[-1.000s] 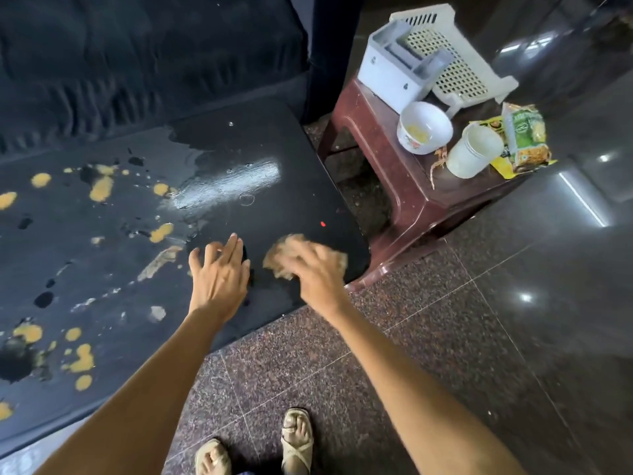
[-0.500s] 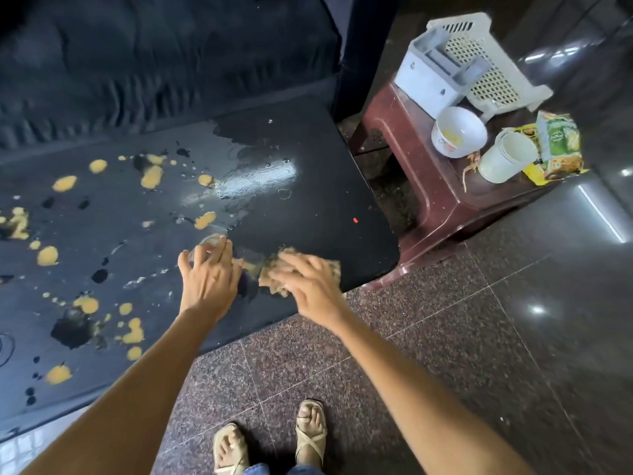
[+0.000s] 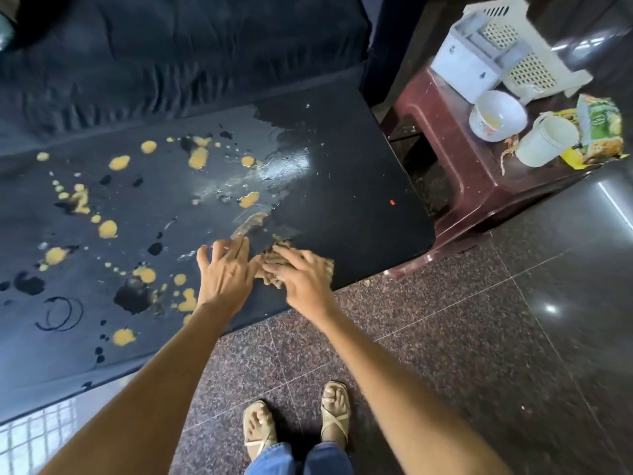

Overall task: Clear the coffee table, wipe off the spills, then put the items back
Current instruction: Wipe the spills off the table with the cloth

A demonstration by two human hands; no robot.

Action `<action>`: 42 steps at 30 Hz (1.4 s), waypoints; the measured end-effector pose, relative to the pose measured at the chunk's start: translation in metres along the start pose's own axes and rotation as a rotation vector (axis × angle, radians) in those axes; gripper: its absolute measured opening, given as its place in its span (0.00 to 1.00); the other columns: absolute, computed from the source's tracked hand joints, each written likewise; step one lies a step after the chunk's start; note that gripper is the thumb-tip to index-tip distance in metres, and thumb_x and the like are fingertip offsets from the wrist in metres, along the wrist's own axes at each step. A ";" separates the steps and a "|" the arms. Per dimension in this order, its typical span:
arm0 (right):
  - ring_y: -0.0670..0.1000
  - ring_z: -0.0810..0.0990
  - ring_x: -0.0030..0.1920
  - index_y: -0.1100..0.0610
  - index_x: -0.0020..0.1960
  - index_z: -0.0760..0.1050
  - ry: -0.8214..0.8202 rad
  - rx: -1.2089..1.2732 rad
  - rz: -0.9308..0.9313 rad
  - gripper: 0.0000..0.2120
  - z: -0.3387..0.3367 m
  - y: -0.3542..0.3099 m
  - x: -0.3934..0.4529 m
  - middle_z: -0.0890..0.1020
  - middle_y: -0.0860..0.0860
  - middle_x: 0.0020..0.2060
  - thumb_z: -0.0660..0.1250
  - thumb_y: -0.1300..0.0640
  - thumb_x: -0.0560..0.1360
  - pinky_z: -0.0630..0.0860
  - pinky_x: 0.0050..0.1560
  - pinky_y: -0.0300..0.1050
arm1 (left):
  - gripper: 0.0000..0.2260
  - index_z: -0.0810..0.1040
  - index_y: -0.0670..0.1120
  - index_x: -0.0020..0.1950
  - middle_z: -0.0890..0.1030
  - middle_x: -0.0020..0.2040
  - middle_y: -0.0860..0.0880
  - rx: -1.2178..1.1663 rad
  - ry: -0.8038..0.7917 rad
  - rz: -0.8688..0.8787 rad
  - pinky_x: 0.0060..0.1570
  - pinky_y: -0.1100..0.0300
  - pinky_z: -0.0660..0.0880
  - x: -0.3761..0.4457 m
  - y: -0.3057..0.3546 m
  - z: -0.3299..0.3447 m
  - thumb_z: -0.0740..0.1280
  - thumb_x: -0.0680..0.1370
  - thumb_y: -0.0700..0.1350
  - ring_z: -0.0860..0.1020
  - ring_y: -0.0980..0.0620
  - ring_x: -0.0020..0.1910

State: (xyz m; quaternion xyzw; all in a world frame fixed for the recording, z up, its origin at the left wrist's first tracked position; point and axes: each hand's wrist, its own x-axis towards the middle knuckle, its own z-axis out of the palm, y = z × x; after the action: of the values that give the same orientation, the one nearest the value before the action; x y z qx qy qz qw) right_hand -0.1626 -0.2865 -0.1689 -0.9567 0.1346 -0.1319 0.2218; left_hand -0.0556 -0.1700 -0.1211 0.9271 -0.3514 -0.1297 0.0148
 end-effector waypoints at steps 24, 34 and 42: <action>0.60 0.77 0.41 0.51 0.52 0.82 0.265 -0.170 0.393 0.24 -0.032 0.053 0.031 0.81 0.53 0.57 0.70 0.73 0.63 0.77 0.42 0.55 | 0.27 0.56 0.45 0.75 0.58 0.76 0.50 0.198 -0.115 -0.164 0.69 0.40 0.55 0.029 -0.079 -0.017 0.58 0.80 0.55 0.59 0.45 0.70; 0.54 0.77 0.44 0.50 0.54 0.81 -0.076 -0.081 -0.320 0.22 -0.001 0.012 0.051 0.81 0.51 0.57 0.70 0.68 0.65 0.77 0.45 0.49 | 0.26 0.71 0.51 0.64 0.76 0.59 0.51 0.266 -0.183 -0.237 0.68 0.44 0.58 0.056 -0.085 -0.028 0.66 0.72 0.63 0.66 0.48 0.66; 0.64 0.74 0.49 0.53 0.58 0.79 0.287 -0.079 0.843 0.18 -0.014 0.041 0.093 0.77 0.59 0.58 0.65 0.65 0.70 0.73 0.50 0.57 | 0.26 0.69 0.50 0.67 0.74 0.62 0.51 0.225 -0.199 -0.254 0.66 0.45 0.60 0.053 -0.083 -0.030 0.66 0.73 0.62 0.65 0.48 0.66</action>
State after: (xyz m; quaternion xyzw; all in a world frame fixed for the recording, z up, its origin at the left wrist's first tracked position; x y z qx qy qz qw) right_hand -0.0892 -0.3568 -0.1578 -0.7980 0.5472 -0.1560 0.1987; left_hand 0.0438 -0.1440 -0.1142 0.9424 -0.2434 -0.1816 -0.1401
